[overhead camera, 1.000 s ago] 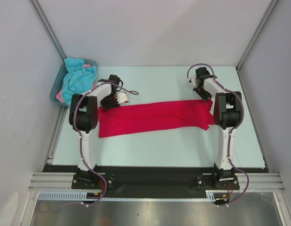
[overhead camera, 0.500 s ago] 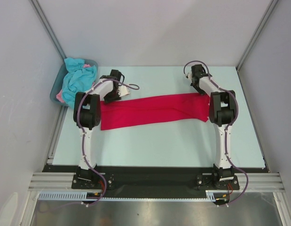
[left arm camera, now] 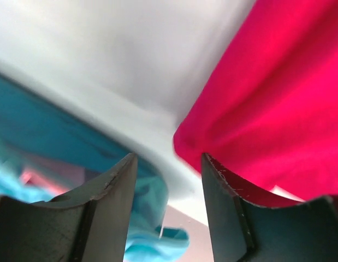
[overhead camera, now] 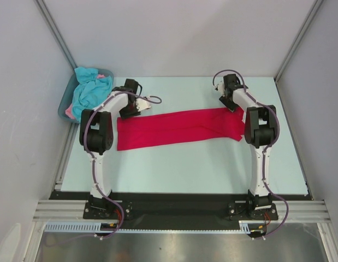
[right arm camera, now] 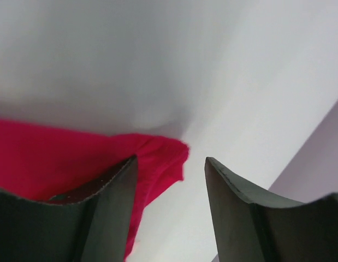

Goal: Fold and stack the t-shirts
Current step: Fold the tshirt

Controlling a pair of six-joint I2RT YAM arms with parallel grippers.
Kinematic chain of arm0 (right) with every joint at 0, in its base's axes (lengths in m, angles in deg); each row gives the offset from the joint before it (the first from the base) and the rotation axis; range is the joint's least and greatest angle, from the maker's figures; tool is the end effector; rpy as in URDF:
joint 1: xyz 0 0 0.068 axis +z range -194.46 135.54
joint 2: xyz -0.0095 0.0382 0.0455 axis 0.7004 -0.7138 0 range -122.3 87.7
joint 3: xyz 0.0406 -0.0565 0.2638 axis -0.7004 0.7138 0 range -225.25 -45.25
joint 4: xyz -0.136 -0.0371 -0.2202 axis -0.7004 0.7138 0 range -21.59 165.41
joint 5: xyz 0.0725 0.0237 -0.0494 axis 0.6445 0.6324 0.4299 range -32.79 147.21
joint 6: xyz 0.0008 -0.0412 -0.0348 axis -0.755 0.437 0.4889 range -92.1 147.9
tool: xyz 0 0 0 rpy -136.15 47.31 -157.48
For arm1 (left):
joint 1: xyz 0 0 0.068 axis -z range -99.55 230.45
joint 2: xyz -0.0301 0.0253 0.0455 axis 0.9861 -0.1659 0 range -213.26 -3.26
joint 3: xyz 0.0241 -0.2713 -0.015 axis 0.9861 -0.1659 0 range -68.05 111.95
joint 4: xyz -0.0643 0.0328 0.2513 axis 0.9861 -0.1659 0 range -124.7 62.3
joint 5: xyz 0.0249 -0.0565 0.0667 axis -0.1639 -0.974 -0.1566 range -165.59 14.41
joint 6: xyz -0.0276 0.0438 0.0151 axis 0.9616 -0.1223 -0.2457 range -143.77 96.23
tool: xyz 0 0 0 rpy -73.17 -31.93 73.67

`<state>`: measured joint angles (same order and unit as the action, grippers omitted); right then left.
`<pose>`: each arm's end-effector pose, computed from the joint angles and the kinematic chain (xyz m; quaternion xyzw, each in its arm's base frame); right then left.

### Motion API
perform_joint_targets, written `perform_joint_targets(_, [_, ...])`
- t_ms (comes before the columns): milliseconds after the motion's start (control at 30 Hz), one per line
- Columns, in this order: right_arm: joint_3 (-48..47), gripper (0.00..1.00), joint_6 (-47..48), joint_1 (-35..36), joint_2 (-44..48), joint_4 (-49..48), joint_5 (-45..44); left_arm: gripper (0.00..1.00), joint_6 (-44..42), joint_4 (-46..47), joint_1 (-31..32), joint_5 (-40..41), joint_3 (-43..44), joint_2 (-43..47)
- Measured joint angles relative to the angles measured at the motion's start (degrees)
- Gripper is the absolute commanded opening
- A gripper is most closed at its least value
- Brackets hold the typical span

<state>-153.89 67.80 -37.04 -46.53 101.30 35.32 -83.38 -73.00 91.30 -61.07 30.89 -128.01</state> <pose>0.5044 0.0523 0.1597 -0.3320 0.8862 -0.2500 0.2049 0.4458 -0.0763 0.1751 0.5475 0.8113 0.1807 0.0968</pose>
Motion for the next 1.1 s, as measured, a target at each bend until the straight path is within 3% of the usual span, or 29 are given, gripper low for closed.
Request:
perform_joint_targets(267, [1.6, 0.61, -0.9, 1.1, 8.0, 8.6, 9.2, 0.61, -1.1, -2.0, 0.0, -2.8, 0.0, 8.5])
perform_joint_targets(400, [2.0, 0.57, -1.3, 1.4, 12.6, 11.8, 12.0, 0.61, -0.9, -3.4, 0.0, -4.1, -0.1, 9.4])
perform_joint_targets(700, [14.1, 0.50, 0.8, 1.2, 18.2, 17.2, 16.0, 0.62, -0.1, -5.2, 0.0, -6.4, -1.6, 8.9])
perform_joint_targets(1100, [5.2, 0.47, -2.0, 1.4, 16.0, 20.8, 23.4, 0.60, 2.0, -5.2, 1.0, -8.6, -1.6, 5.7])
